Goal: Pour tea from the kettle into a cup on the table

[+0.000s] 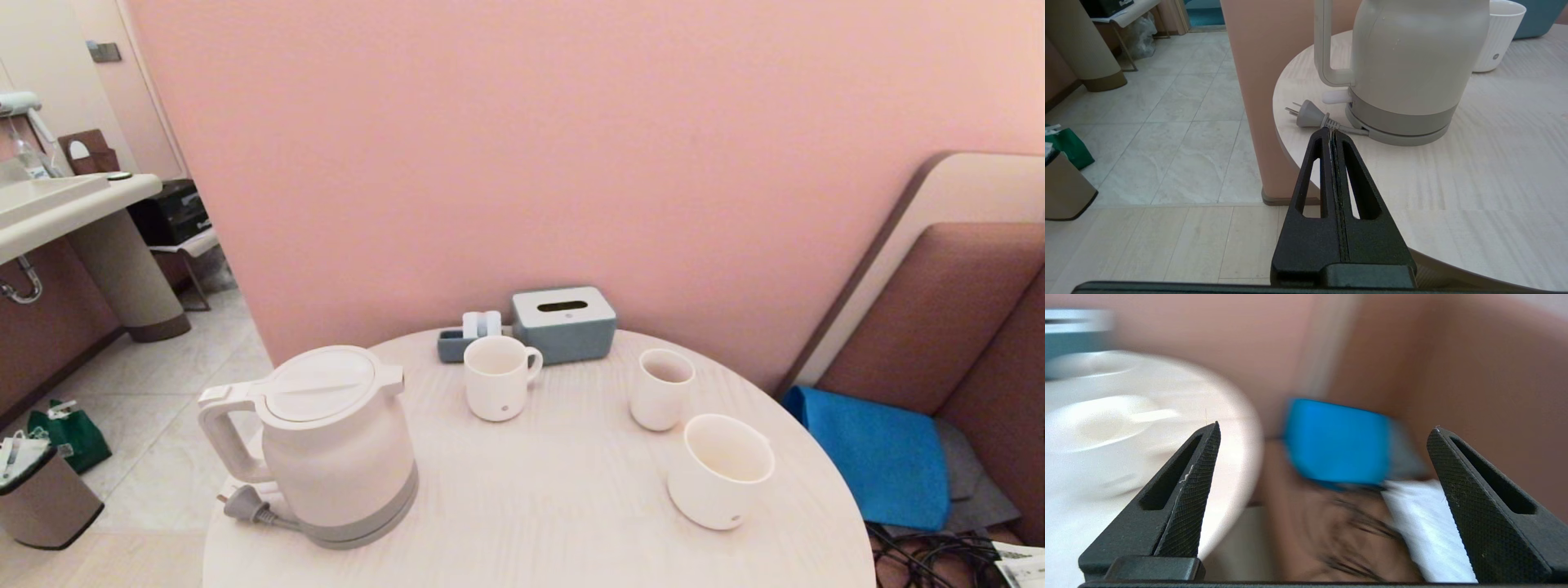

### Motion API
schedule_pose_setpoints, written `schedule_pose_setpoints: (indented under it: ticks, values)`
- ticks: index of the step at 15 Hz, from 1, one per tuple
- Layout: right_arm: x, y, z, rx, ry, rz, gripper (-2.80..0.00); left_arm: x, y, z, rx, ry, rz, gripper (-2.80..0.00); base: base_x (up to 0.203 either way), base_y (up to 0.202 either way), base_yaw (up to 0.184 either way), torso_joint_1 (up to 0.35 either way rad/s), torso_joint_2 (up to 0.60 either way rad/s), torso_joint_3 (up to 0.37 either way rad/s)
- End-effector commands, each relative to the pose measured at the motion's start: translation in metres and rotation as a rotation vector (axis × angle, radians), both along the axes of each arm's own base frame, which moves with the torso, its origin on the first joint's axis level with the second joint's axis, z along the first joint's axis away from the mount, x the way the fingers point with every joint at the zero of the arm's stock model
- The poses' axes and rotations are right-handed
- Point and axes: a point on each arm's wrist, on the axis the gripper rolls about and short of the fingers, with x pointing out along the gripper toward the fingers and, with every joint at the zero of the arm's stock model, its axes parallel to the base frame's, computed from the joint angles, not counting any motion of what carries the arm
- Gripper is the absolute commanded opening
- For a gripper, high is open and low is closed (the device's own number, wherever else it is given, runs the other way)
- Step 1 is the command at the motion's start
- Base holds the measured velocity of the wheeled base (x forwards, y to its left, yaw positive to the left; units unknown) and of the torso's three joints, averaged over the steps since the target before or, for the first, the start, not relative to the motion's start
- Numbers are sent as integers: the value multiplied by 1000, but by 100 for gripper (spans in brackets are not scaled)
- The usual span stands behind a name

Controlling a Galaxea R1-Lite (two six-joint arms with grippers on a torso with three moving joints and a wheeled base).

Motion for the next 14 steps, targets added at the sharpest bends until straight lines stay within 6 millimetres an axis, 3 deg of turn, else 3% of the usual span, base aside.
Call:
schedule_pose_setpoints:
  ticks: [1, 3, 6, 11, 12, 14]
  values:
    - [-13, 2, -11, -1, -56, 91, 0, 0, 0, 0, 0, 0, 1, -280, 0, 0, 0, 0, 0, 0]
    - [-17, 5, -41, -1, -36, 242, 0, 0, 0, 0, 0, 0, 1, -280, 0, 0, 0, 0, 0, 0]
    - [-2, 7, -90, -58, 77, 350, 0, 0, 0, 0, 0, 0, 1, -280, 0, 0, 0, 0, 0, 0]
    - [6, 6, -100, -43, 9, 312, 0, 0, 0, 0, 0, 0, 1, -280, 0, 0, 0, 0, 0, 0]
    - [6, 6, -100, -50, 9, 314, -280, 0, 0, 0, 0, 0, 1, -280, 0, 0, 0, 0, 0, 0]
    - [6, 6, -99, -50, 8, 315, -280, 0, 0, 0, 0, 0, 1, -280, 0, 0, 0, 0, 0, 0]
